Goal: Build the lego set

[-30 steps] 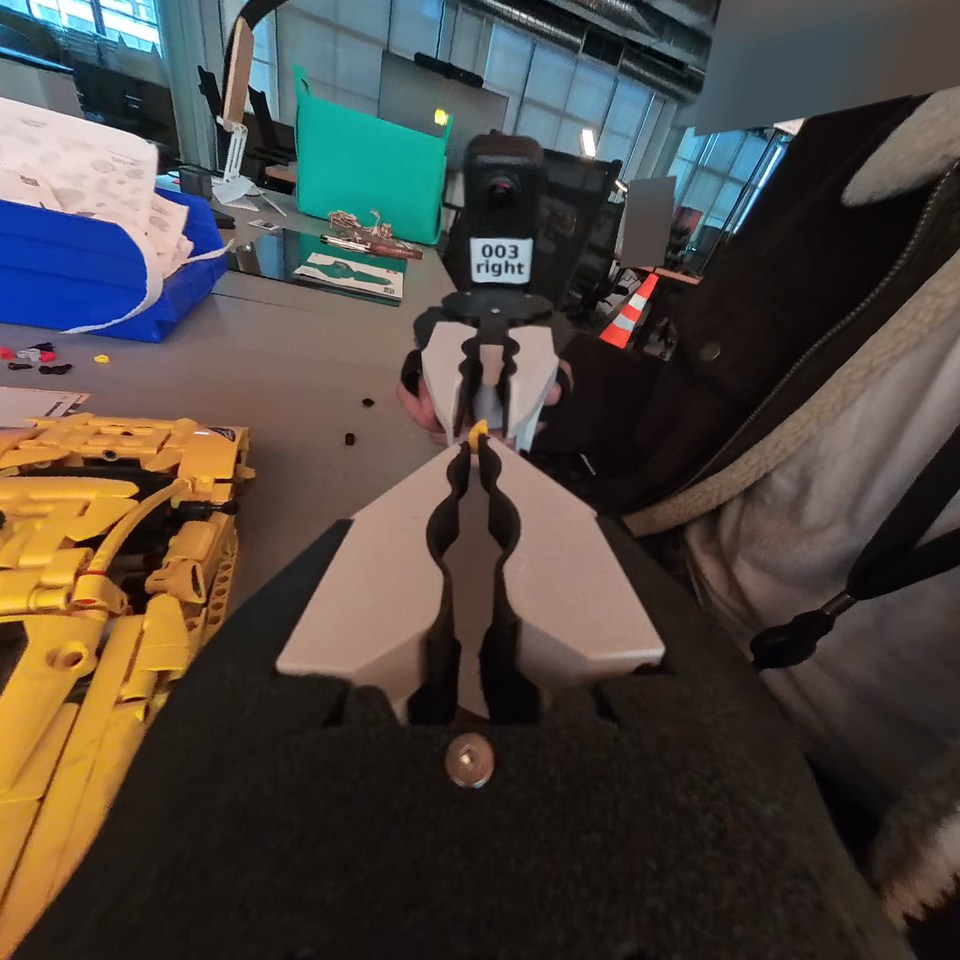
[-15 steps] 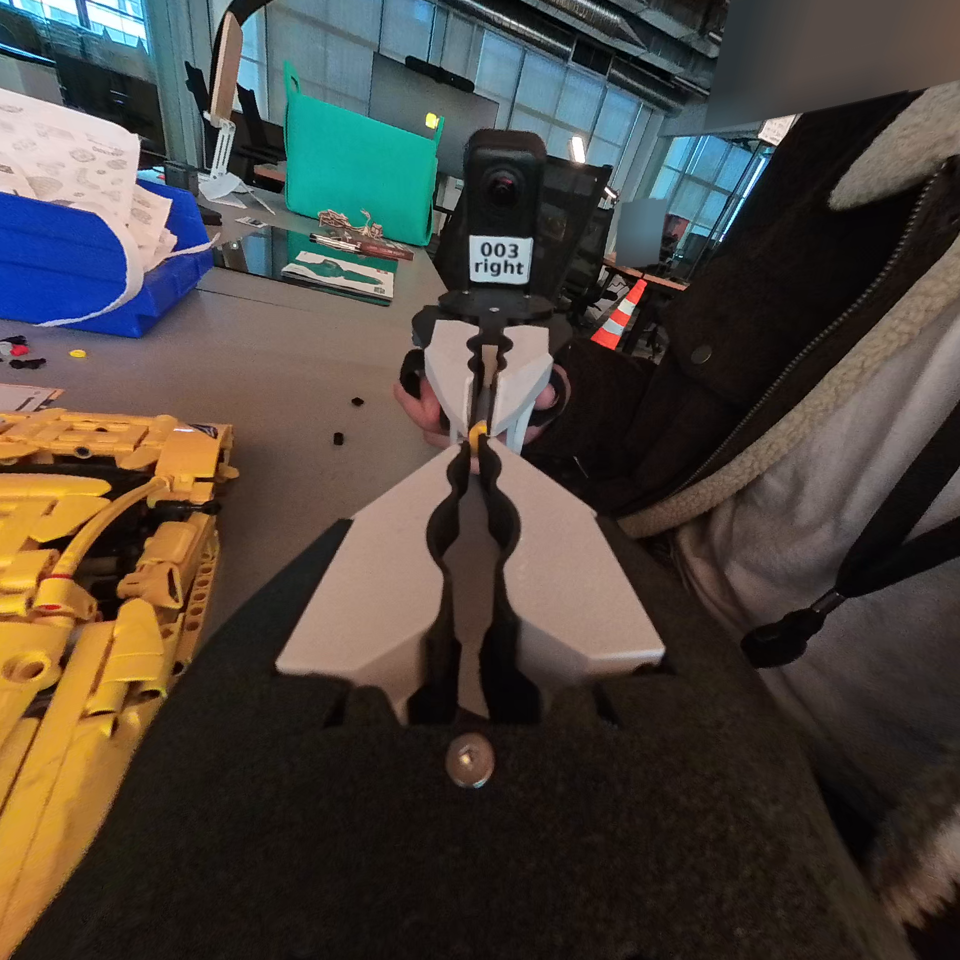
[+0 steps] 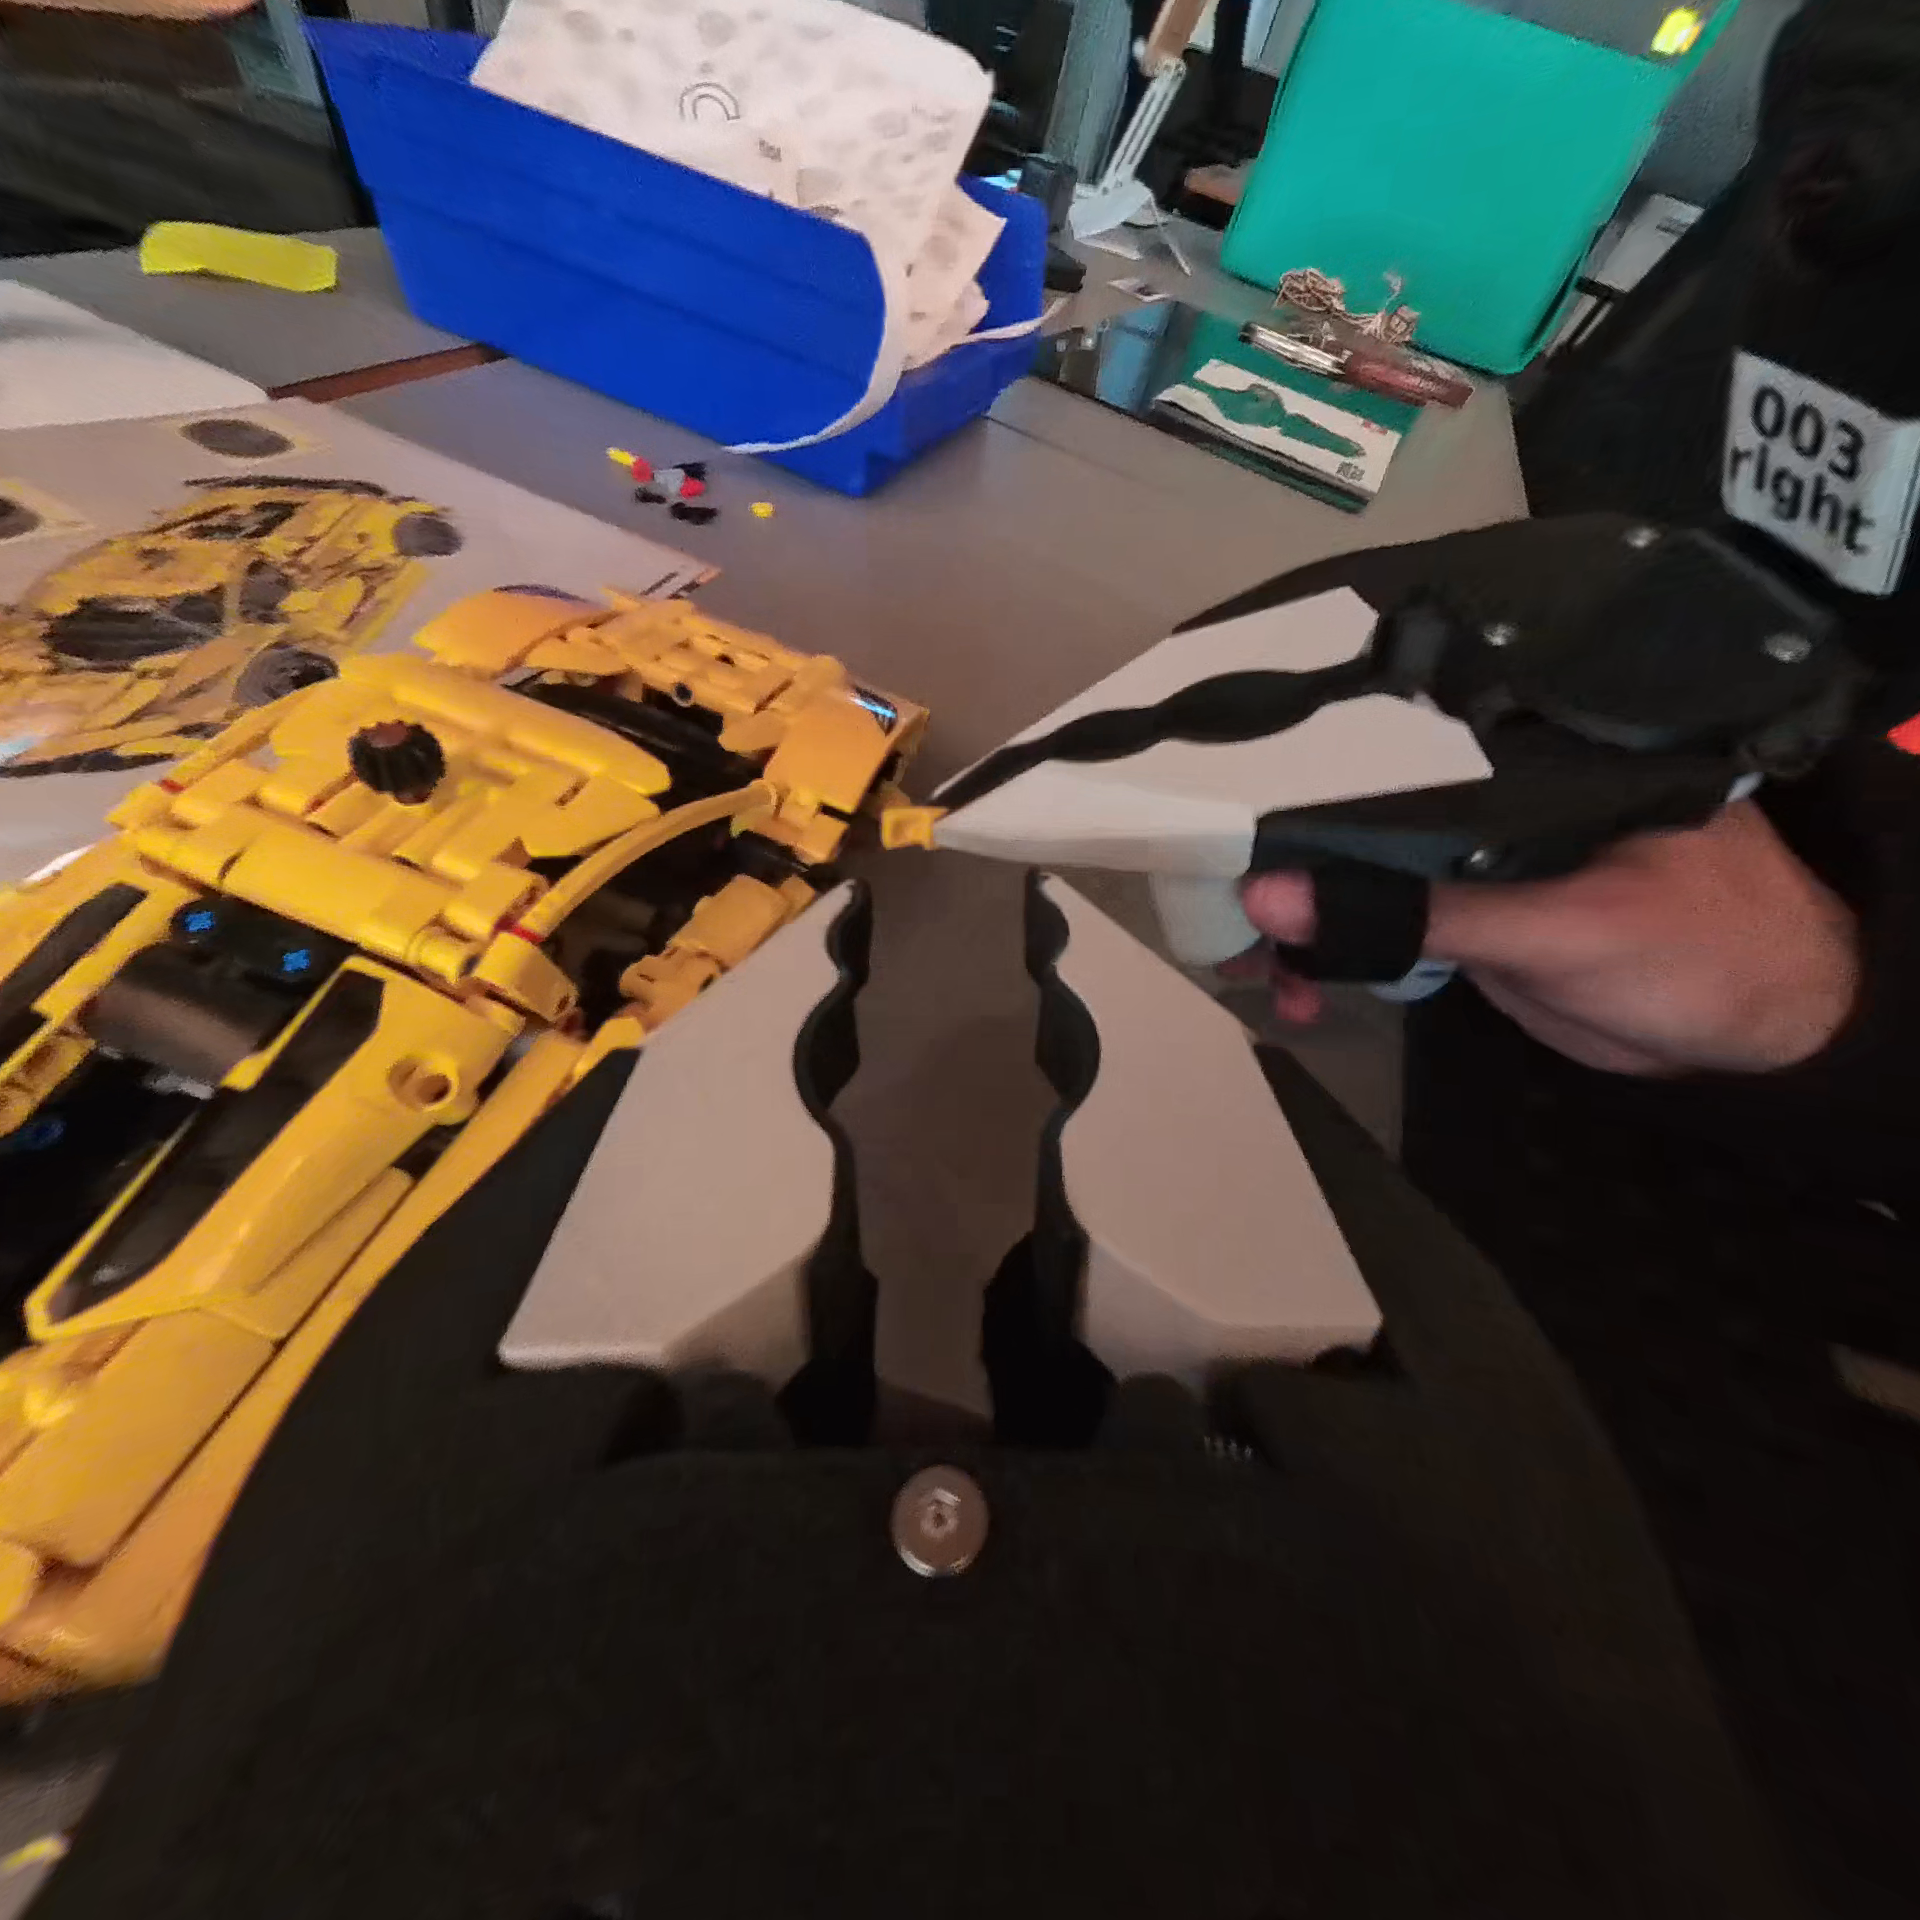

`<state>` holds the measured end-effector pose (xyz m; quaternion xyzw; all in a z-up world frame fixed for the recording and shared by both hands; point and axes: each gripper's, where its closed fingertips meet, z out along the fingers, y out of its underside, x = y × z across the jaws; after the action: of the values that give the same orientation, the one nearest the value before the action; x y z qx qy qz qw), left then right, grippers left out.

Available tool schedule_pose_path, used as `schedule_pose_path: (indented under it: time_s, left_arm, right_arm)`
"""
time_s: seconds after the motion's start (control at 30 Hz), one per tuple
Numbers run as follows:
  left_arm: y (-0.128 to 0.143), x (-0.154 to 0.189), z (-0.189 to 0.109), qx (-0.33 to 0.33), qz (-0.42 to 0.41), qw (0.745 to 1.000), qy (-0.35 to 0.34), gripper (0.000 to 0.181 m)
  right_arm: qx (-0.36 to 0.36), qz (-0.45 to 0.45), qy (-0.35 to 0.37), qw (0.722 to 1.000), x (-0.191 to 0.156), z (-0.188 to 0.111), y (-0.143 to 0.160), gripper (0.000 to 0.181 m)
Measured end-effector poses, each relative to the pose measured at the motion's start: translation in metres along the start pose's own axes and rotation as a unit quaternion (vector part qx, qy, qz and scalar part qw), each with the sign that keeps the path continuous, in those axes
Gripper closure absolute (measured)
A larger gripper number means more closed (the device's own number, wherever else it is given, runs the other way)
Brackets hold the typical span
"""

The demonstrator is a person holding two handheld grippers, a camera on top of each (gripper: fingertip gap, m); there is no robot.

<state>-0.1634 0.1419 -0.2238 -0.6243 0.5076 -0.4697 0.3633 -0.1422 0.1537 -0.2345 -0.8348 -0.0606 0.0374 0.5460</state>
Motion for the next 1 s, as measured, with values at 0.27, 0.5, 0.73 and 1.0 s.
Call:
schedule_pose_path:
  time_s: [0.27, 0.5, 0.73, 1.0]
  left_arm:
    - [-0.004, 0.0, 0.008, 0.012, -0.131, 0.989, 0.074, 0.134]
    - [-0.014, 0.0, -0.007, 0.037, -0.152, 0.981, 0.111, 0.132]
    - [-0.01, -0.011, -0.011, 0.018, -0.133, 0.988, 0.082, 0.132]
    - [-0.028, -0.105, -0.09, -0.025, 0.085, 0.99, -0.108, 0.129]
  right_arm:
    - [-0.019, -0.036, 0.029, 0.999, 0.006, 0.011, 0.006, 0.178]
    - [-0.005, -0.028, -0.007, 1.0, 0.002, 0.015, 0.005, 0.178]
    - [-0.013, -0.087, 0.03, 0.996, -0.001, 0.016, 0.005, 0.178]
    - [-0.033, -0.093, 0.068, 0.993, 0.002, 0.015, 0.008, 0.178]
